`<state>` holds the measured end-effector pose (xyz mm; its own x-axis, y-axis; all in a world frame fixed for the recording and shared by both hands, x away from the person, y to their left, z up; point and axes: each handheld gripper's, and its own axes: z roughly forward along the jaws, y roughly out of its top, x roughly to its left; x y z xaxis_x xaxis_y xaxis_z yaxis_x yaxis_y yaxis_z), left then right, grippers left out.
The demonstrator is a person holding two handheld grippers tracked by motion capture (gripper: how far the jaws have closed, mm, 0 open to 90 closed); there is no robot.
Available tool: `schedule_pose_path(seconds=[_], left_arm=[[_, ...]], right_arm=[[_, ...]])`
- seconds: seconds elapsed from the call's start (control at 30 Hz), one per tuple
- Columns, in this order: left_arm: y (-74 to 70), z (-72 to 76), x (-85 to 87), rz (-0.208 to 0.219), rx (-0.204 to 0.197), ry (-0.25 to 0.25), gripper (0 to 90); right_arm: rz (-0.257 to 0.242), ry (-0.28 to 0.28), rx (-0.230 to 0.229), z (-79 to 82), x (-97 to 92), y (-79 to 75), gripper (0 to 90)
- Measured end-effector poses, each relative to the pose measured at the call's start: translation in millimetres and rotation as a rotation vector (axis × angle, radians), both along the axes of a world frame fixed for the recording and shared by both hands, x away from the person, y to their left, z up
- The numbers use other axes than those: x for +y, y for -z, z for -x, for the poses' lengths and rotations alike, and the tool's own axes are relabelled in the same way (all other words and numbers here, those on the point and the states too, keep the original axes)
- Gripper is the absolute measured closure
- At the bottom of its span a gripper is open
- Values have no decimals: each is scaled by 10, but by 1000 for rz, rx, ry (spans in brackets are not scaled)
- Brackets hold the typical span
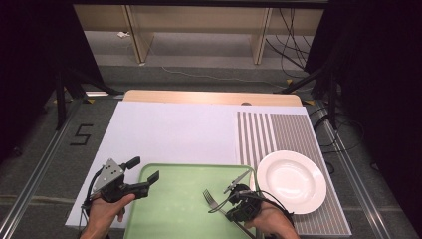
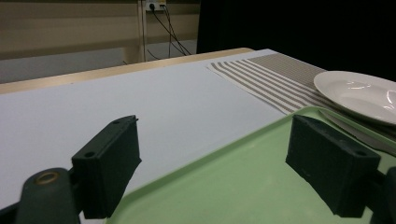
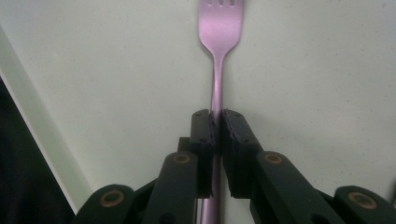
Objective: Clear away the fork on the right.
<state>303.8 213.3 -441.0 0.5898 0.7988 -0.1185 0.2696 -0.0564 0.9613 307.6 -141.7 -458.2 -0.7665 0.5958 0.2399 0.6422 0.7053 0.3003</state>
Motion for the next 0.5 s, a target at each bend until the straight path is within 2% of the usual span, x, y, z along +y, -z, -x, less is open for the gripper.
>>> schedule_pose_path(seconds=[0.07, 0.13, 0.2, 0.33, 0.5], left_arm=[[0, 0, 2, 1, 0, -1, 165], [0, -1, 2, -1, 1, -3, 165], [1, -1, 0, 1, 1, 1, 165], [1, -1, 0, 1, 0, 2, 165], [0, -1, 2, 2, 0, 2, 166]], right_arm=[[-35, -2, -19, 2, -9, -33, 673], [-85, 1, -39, -6, -5, -75, 627], [-122, -23, -57, 13, 17, -103, 593], [-126, -58, -91, 67, 118, -100, 590], [-97, -73, -135, 112, 218, -70, 675]])
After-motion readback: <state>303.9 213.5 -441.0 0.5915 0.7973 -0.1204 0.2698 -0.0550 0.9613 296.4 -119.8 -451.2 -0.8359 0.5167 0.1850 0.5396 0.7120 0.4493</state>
